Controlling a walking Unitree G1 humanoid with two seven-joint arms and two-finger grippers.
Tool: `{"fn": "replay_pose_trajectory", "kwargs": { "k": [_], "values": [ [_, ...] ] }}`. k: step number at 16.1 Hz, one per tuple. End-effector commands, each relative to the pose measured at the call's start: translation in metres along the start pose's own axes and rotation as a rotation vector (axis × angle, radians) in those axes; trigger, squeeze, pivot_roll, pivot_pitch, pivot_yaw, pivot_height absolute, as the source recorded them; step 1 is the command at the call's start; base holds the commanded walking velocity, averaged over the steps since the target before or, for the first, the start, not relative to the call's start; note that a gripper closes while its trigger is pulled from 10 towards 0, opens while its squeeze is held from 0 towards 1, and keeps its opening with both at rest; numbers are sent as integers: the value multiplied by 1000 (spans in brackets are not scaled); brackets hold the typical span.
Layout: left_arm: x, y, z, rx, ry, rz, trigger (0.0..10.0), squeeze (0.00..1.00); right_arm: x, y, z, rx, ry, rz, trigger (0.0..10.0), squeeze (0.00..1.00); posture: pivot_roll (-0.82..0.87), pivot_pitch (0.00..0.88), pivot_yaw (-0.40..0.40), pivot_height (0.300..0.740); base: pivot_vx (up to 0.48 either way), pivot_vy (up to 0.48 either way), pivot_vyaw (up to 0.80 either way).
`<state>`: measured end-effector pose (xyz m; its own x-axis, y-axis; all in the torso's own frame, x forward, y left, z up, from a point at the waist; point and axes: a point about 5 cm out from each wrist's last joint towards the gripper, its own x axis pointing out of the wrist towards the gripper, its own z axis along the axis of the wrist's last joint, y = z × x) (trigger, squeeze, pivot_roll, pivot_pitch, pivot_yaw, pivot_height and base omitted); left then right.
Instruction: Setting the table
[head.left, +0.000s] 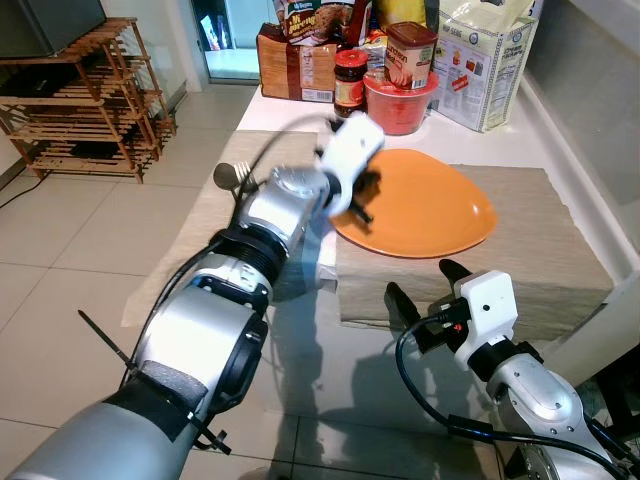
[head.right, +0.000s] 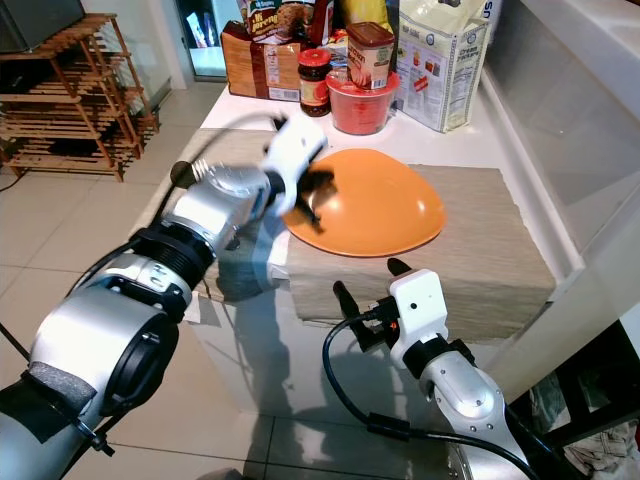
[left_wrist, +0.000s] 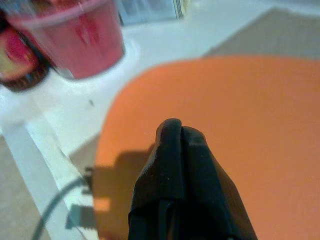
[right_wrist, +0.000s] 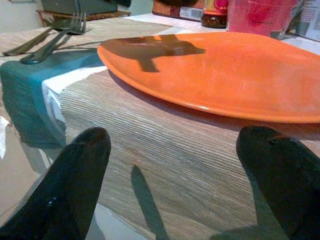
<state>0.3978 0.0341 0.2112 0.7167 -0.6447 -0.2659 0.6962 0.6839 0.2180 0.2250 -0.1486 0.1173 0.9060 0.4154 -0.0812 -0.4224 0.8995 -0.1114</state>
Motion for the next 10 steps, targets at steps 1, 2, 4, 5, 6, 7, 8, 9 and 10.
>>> {"fn": "replay_pose_trajectory", "kwargs": {
  "k": [1, 2, 4, 5, 6, 7, 8, 9, 10],
  "values": [
    [-6, 7, -6, -21, -42, 52, 10000, 0, -1, 1, 2, -4, -26, 29, 10000, 0, -74, 0, 47, 740, 0, 0, 0],
    [-11, 11, -9, -12, -65, 84, 10000, 0, -2, 2, 5, -14, -42, 44, 10000, 0, -75, 0, 48, 740, 0, 0, 0],
    [-21, 17, -17, 2, -102, 143, 10000, 0, -5, 2, 6, -19, -60, 48, 10000, 0, -75, 0, 46, 740, 0, 0, 0],
    [-26, 21, -24, -31, -114, 175, 10000, 0, -5, 1, 6, -20, -57, 49, 10000, 0, -76, 0, 42, 740, 0, 0, 0],
    [-30, 23, -28, -54, -122, 199, 10000, 0, -7, 0, 6, -22, -62, 46, 10000, 0, -76, 0, 41, 740, 0, 0, 0],
    [-34, 27, -34, -86, -136, 239, 10000, 0, -9, -2, 8, -40, -87, 30, 10000, 0, -78, 0, 41, 740, 0, 0, 0],
    [-39, 31, -38, -110, -149, 285, 10000, 0, -13, -5, 11, -47, -120, -2, 10000, 0, -80, 0, 42, 740, 0, 0, 0],
    [-41, 33, -40, -122, -158, 307, 10000, 0, -14, -6, 12, -56, -135, -15, 10000, 0, -81, 0, 42, 740, 0, 0, 0],
    [-46, 34, -44, -160, -175, 336, 10000, 0, -14, -9, 15, -68, -166, -50, 10000, 0, -84, 0, 44, 740, 0, 0, 0]
  ]
}}
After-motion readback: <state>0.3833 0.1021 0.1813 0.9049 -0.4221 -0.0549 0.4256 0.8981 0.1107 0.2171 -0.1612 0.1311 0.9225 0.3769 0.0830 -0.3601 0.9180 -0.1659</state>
